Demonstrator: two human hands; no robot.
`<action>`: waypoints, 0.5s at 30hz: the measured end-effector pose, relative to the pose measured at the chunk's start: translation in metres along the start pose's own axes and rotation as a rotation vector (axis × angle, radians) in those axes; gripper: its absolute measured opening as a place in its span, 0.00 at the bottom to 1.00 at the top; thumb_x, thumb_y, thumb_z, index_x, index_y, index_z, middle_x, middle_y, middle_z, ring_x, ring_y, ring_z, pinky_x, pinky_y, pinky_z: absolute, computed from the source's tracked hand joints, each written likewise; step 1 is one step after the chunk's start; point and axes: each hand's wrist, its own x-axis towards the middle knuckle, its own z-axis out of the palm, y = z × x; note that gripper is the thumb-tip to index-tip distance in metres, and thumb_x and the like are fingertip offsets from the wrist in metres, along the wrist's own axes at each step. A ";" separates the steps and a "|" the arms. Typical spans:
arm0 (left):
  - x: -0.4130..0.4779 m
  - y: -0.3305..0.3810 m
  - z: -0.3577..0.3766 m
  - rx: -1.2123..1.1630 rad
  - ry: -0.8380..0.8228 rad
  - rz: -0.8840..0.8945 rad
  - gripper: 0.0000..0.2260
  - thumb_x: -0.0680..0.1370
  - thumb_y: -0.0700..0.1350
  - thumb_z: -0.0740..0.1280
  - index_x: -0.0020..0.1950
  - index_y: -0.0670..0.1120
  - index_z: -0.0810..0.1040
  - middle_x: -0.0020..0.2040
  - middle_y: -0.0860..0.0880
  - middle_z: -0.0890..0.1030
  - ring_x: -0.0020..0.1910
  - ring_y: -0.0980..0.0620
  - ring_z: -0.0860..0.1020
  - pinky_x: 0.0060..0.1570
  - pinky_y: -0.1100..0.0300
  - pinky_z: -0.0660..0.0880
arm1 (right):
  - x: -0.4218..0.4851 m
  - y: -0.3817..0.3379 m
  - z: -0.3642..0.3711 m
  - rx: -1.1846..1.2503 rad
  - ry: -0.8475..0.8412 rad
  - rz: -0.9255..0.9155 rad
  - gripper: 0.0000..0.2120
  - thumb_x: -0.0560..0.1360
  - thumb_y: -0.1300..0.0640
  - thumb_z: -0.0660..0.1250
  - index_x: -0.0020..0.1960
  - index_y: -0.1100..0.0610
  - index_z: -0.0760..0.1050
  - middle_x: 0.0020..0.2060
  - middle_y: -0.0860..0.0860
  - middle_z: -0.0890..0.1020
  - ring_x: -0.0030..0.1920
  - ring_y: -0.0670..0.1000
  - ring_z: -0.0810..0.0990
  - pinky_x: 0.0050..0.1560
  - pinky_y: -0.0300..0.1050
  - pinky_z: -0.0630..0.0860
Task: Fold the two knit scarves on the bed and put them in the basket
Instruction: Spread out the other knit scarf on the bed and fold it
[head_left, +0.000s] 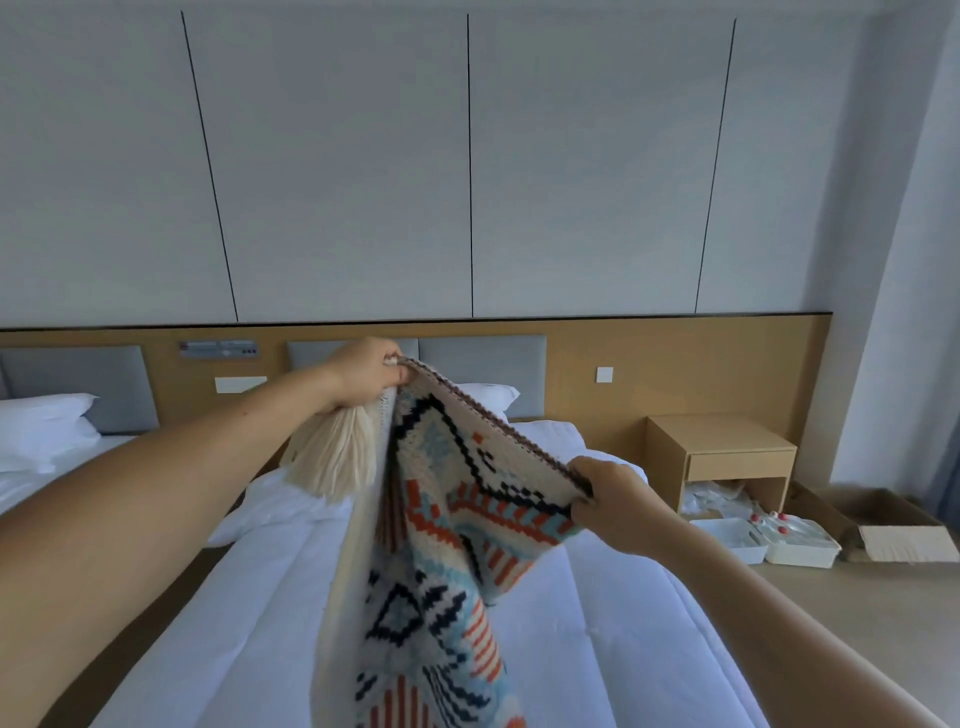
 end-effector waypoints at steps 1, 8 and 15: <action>0.001 -0.003 -0.003 0.018 0.017 -0.009 0.09 0.78 0.46 0.69 0.47 0.41 0.78 0.34 0.48 0.74 0.33 0.49 0.71 0.32 0.59 0.63 | -0.001 -0.002 -0.003 0.079 0.041 -0.014 0.05 0.73 0.63 0.62 0.48 0.56 0.73 0.41 0.52 0.80 0.43 0.55 0.77 0.41 0.49 0.77; -0.003 -0.029 -0.034 0.029 -0.001 -0.022 0.14 0.75 0.56 0.70 0.46 0.45 0.78 0.39 0.43 0.77 0.39 0.45 0.74 0.38 0.56 0.65 | 0.009 -0.009 -0.050 1.010 0.269 -0.001 0.04 0.77 0.67 0.65 0.49 0.63 0.78 0.40 0.57 0.82 0.44 0.56 0.81 0.50 0.53 0.80; -0.009 -0.028 -0.055 -0.023 -0.132 0.000 0.14 0.75 0.54 0.70 0.49 0.43 0.79 0.49 0.40 0.81 0.49 0.44 0.78 0.44 0.56 0.69 | 0.019 0.001 -0.061 1.362 0.067 -0.105 0.12 0.78 0.65 0.62 0.59 0.58 0.78 0.44 0.61 0.79 0.43 0.58 0.78 0.44 0.50 0.81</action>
